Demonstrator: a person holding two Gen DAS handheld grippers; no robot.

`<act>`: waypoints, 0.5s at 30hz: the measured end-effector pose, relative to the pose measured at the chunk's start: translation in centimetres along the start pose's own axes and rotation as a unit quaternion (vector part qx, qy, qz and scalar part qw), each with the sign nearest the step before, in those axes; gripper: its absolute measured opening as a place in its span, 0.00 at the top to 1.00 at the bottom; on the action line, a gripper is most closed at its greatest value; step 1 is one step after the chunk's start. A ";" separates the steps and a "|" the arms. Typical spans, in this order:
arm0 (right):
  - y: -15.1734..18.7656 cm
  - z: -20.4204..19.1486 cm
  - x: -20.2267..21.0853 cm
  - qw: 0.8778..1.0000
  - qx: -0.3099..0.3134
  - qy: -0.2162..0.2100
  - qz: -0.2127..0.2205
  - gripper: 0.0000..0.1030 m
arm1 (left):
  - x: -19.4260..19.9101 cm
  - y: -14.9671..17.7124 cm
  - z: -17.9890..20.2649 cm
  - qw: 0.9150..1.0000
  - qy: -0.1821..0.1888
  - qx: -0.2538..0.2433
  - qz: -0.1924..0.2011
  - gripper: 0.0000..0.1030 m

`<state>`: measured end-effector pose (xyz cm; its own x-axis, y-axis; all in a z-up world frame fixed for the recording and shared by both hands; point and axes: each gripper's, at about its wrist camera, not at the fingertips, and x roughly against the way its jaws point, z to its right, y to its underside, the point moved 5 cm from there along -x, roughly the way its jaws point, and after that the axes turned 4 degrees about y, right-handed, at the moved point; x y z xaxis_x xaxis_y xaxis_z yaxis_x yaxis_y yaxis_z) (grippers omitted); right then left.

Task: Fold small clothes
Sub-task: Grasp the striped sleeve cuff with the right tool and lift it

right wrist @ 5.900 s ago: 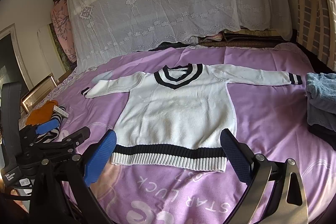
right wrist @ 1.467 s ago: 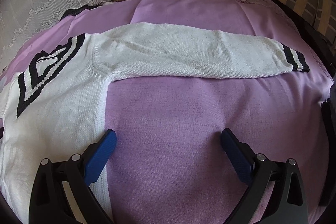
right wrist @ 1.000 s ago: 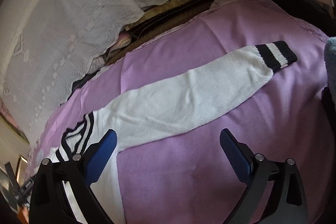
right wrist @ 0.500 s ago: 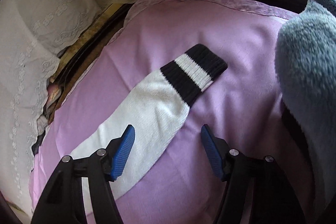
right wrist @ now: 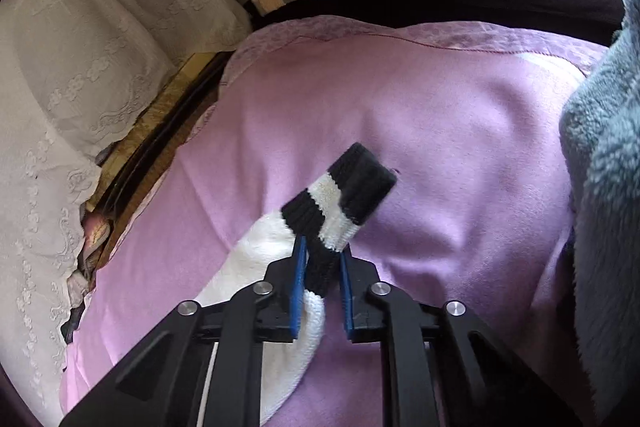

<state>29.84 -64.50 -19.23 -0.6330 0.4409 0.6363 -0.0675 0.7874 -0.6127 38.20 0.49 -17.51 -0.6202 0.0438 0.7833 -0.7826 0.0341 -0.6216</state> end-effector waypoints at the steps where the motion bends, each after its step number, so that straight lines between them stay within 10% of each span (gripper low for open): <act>1: 0.0 -0.1 0.2 1.000 0.004 -0.005 0.004 0.86 | 0.0 0.0 0.0 1.000 0.001 0.000 0.000 0.04; 15: 1.6 -4.2 5.0 0.995 0.059 -0.079 0.010 0.89 | -0.1 0.0 0.1 1.000 0.003 0.003 0.000 0.04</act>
<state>29.78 -59.21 -15.05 -0.7474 0.3758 0.5478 -0.1377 0.7190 -0.6812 38.29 0.40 -17.55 -0.6199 0.0497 0.7831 -0.7829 0.0278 -0.6215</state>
